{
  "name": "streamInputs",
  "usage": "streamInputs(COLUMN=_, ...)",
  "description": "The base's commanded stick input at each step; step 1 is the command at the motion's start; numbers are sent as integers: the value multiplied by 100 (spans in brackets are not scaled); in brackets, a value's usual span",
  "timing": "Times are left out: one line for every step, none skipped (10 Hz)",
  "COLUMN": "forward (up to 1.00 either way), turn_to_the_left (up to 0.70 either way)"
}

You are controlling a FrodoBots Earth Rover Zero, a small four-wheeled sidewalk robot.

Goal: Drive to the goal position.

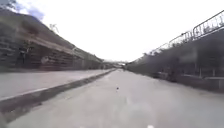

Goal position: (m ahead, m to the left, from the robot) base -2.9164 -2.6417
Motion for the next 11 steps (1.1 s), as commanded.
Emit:
streamInputs(forward=70, turn_to_the_left=0)
streamInputs(forward=70, turn_to_the_left=0)
streamInputs(forward=70, turn_to_the_left=0)
streamInputs(forward=70, turn_to_the_left=0)
streamInputs(forward=70, turn_to_the_left=0)
streamInputs(forward=70, turn_to_the_left=0)
streamInputs(forward=70, turn_to_the_left=0)
streamInputs(forward=70, turn_to_the_left=0)
streamInputs(forward=70, turn_to_the_left=0)
streamInputs(forward=70, turn_to_the_left=0)
streamInputs(forward=70, turn_to_the_left=0)
